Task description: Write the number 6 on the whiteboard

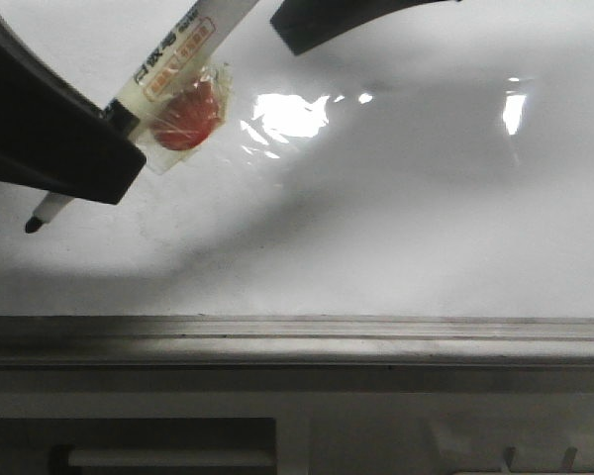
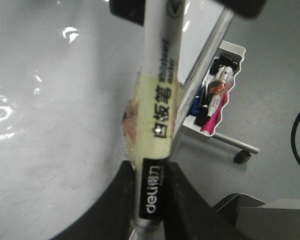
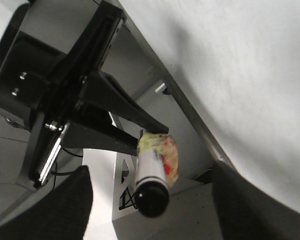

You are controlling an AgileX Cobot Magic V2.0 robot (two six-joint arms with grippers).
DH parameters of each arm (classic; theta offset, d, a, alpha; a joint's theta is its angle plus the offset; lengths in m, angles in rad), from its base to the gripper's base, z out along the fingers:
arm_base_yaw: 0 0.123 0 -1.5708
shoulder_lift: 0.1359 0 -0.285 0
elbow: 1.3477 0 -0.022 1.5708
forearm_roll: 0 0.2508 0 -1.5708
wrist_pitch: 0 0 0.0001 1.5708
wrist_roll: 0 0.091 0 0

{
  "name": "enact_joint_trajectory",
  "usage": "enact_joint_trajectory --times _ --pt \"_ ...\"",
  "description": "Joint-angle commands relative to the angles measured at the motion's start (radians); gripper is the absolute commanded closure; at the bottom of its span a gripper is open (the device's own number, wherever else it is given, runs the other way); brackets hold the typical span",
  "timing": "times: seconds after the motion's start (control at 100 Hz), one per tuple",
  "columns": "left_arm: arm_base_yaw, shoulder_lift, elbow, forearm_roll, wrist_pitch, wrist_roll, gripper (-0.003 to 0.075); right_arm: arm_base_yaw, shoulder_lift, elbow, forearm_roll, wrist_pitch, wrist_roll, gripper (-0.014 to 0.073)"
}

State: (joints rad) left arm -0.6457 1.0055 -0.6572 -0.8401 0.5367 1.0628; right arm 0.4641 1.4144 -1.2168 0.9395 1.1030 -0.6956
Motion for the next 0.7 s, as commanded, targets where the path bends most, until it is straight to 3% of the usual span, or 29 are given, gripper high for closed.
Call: enact_joint_trajectory --times 0.0,0.1,0.26,0.44,0.53,0.69 --pt "-0.008 -0.008 -0.033 -0.032 -0.04 -0.008 0.0741 0.019 -0.005 -0.04 0.05 -0.009 -0.015 0.0222" --pt "-0.008 -0.008 -0.033 -0.032 -0.042 -0.008 0.0741 0.03 0.014 -0.044 0.05 -0.018 -0.016 0.0336" --pt "-0.008 -0.008 -0.033 -0.043 -0.047 -0.008 0.074 0.034 0.025 -0.044 0.058 -0.007 -0.076 0.0664" --pt "-0.008 -0.008 -0.033 -0.044 -0.047 -0.008 0.0703 0.034 0.025 -0.044 0.07 0.001 -0.095 0.0657" --pt "-0.003 -0.008 -0.033 -0.044 -0.047 -0.008 0.057 0.034 0.016 -0.042 0.06 -0.022 -0.096 0.0639" --pt "-0.003 -0.037 -0.033 -0.044 -0.059 -0.008 0.0182 0.034 -0.044 -0.032 0.022 -0.084 -0.096 0.0637"
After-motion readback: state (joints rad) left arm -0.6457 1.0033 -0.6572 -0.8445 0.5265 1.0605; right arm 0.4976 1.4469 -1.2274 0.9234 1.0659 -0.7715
